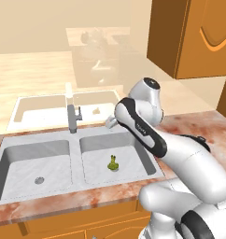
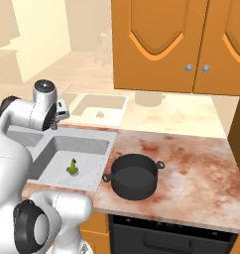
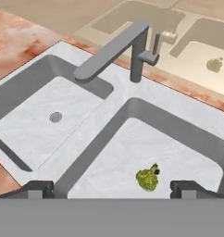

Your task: Dump the broccoli from the pot into the sink. Then turn on the water and wash the broccoli. Then turn off the water and put the broccoli back in the pot.

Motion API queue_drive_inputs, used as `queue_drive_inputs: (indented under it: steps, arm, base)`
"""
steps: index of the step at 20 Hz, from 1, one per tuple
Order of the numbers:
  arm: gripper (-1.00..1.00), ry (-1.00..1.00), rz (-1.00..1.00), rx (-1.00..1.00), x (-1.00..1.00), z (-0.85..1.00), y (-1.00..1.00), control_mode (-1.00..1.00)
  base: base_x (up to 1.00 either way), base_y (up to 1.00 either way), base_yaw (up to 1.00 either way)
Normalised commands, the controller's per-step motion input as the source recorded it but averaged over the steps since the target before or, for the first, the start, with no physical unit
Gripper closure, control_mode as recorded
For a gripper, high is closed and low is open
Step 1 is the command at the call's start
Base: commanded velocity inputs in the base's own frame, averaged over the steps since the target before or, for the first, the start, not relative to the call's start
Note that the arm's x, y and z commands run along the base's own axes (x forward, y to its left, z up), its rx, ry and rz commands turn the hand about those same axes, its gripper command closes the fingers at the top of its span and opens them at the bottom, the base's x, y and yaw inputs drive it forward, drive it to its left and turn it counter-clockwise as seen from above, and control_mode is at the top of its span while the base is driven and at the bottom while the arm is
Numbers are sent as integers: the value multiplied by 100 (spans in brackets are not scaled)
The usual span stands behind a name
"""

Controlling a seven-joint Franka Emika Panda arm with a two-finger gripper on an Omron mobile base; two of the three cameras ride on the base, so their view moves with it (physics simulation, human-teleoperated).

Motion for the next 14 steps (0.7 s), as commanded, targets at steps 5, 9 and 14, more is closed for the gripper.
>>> queue_drive_inputs:
  steps: [5, 9, 14]
  arm:
    - [-100, 0, -11, 3, 24, 13, 26, -100]
    - [-100, 0, -10, 4, 28, 2, 5, -100]
    - [-100, 0, -7, 5, 30, 0, 0, -100]
  base:
    - [0, 0, 0]
    - [0, 0, 0]
    - [0, 0, 0]
